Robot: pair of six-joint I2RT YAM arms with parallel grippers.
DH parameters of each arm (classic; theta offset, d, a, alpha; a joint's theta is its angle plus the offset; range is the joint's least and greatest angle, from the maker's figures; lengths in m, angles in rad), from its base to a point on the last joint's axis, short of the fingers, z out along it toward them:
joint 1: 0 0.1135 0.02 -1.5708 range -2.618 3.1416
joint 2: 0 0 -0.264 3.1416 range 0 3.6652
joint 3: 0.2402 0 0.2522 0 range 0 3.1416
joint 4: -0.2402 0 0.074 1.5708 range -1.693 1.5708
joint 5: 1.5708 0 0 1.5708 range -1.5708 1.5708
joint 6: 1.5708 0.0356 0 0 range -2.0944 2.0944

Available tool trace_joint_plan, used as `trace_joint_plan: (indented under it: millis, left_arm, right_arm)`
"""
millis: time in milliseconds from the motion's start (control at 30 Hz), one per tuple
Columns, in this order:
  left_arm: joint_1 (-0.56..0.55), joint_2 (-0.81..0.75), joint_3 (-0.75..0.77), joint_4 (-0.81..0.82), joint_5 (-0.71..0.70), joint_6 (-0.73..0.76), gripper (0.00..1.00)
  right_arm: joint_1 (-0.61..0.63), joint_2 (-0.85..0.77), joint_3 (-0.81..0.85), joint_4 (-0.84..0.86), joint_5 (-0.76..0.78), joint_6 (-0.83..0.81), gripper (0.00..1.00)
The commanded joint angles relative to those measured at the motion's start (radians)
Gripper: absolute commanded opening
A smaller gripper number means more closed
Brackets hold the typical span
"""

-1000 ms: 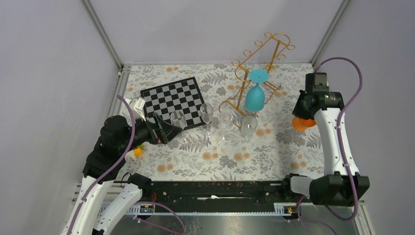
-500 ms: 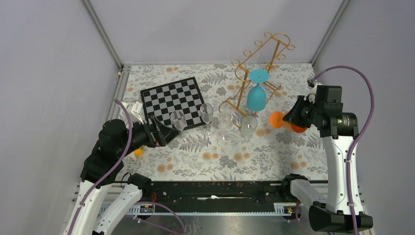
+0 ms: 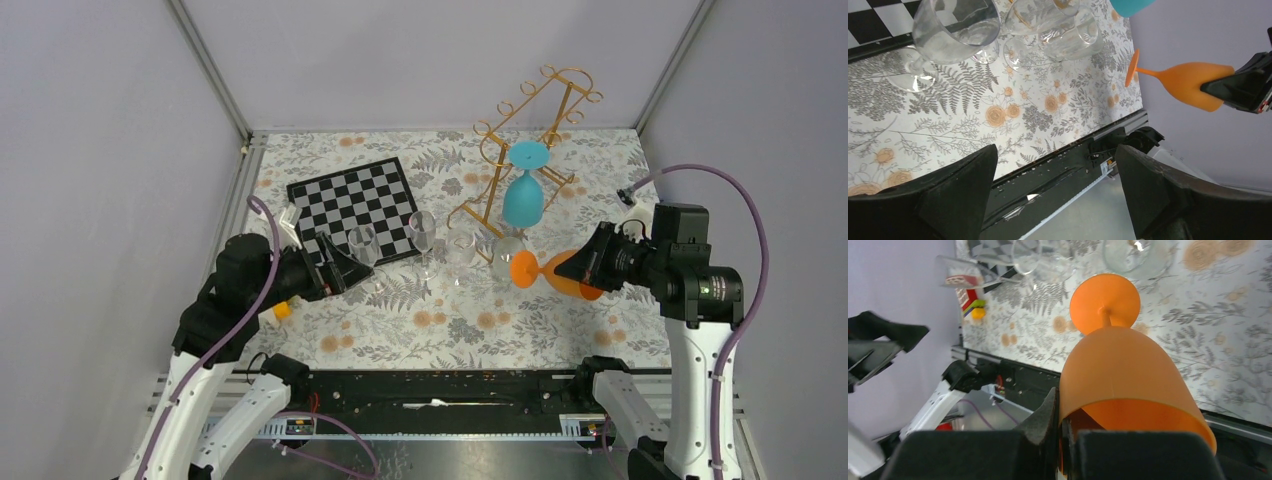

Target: Place the wine glass upside down on the wine glass rack

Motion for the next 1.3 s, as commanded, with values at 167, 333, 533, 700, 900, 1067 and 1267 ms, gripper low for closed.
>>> trace_joint_plan:
  millis: [167, 333, 533, 700, 900, 1067, 1267]
  left_arm:
    - [-0.008, 0.026, 0.079, 0.075, 0.101, -0.147, 0.92]
    - [-0.07, 0.045, 0.061, 0.127, 0.075, -0.194, 0.91]
    - [-0.372, 0.207, 0.131, 0.156, -0.139, -0.188, 0.91]
    - [-0.566, 0.378, 0.219, 0.17, -0.254, -0.199, 0.9]
    - [-0.68, 0.54, 0.244, 0.232, -0.307, -0.216, 0.83]
    - [-0.714, 0.64, 0.26, 0.276, -0.342, -0.224, 0.77]
    - [-0.719, 0.713, 0.276, 0.29, -0.367, -0.242, 0.7]
  right_arm:
    - [-0.002, -0.044, -0.02, 0.045, -0.241, 0.119, 0.0]
    - [0.018, -0.063, -0.084, 0.142, -0.313, 0.213, 0.0]
    - [0.036, -0.114, -0.159, 0.196, -0.331, 0.287, 0.0]
    - [0.042, -0.127, -0.188, 0.186, -0.324, 0.286, 0.0]
    - [0.084, -0.144, -0.251, 0.243, -0.324, 0.331, 0.0]
    - [0.104, -0.141, -0.27, 0.261, -0.349, 0.338, 0.0]
    - [0.105, -0.162, -0.305, 0.292, -0.371, 0.363, 0.0]
